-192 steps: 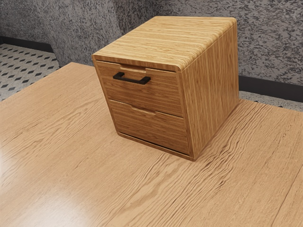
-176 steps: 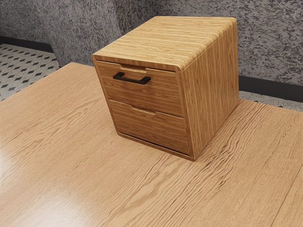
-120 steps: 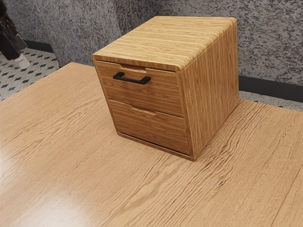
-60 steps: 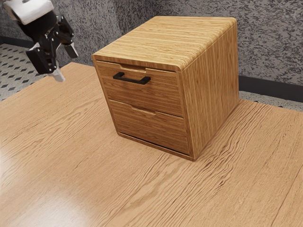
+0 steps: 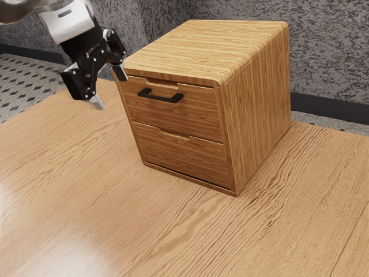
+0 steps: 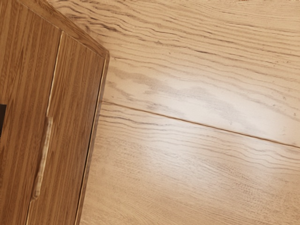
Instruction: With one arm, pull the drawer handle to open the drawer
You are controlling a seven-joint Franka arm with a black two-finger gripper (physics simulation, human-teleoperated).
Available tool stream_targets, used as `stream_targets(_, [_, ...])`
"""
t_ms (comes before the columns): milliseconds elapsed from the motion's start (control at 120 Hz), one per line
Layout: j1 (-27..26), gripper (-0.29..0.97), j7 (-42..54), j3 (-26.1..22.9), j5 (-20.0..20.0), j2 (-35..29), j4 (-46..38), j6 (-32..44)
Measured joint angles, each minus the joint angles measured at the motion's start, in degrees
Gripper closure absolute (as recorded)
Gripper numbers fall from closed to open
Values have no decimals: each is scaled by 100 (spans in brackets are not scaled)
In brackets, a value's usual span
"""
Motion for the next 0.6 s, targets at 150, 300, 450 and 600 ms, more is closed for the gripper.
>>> stream_targets(150, [-330, 3, 149, -2, 67, 145, -4, 365])
stream_targets(300, [-564, 3, 266, 28, 198, 150, -171, 937])
stream_targets(450, [-591, 3, 356, 57, 321, 107, -310, 1388])
stream_targets(600, [-456, 3, 426, 60, 360, 168, -339, 1602])
